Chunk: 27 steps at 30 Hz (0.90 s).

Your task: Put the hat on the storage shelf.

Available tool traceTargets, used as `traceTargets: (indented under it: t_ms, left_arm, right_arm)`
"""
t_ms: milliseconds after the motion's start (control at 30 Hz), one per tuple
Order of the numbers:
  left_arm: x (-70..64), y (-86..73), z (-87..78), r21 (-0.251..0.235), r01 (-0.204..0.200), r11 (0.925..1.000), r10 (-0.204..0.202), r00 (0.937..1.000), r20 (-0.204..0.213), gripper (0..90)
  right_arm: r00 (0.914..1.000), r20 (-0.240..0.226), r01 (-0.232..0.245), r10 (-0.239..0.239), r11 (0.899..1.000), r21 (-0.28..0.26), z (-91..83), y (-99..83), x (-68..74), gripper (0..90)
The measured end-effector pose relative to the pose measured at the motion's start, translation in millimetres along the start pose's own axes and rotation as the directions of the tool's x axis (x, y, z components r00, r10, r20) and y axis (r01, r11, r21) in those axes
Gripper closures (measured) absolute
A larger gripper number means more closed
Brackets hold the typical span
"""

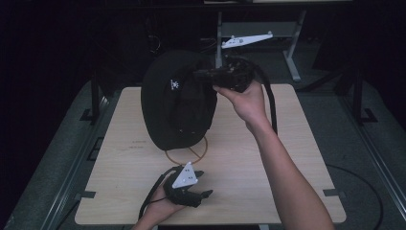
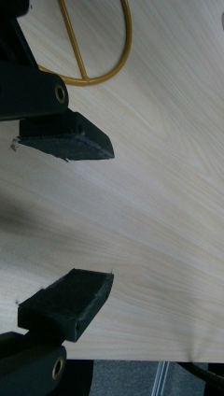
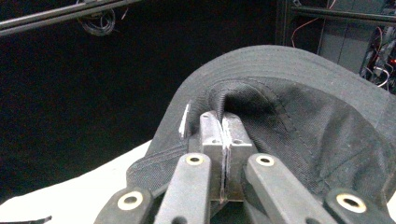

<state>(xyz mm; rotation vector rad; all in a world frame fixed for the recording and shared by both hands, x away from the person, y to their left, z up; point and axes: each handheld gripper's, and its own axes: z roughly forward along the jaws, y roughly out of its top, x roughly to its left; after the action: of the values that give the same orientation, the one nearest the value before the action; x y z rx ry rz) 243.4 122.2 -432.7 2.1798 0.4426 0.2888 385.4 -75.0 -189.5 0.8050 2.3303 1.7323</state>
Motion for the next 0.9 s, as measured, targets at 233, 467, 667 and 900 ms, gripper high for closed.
traceTargets:
  t_ms: [233,467,667,900]
  left_arm:
    - [-0.3,0.7,0.4,0.008,-0.008,0.9999,0.008,1.0,0.004,33.0]
    - [-2.8,1.4,1.7,0.014,-0.027,0.9995,0.027,0.9996,0.008,33.0]
    - [-3.6,2.0,2.4,0.009,-0.035,0.9994,0.035,0.9993,0.013,32.9]
    - [-5.2,1.7,2.2,0.01,-0.033,0.9994,0.033,0.9993,0.015,32.9]
  right_arm:
    - [0.9999,0.001,-0.01,0.01,1.0,0.029,19.1,1.7,-0.3,89.3]
    - [0.9994,0.003,-0.033,0.033,0.998,0.051,41.9,4.0,-3.4,89.1]
    - [0.9987,0.003,-0.051,0.051,0.996,0.074,63.3,4.4,-4.9,89.0]
    - [0.9976,0.0,-0.069,0.069,0.994,0.085,81.7,1.2,-7.6,88.8]
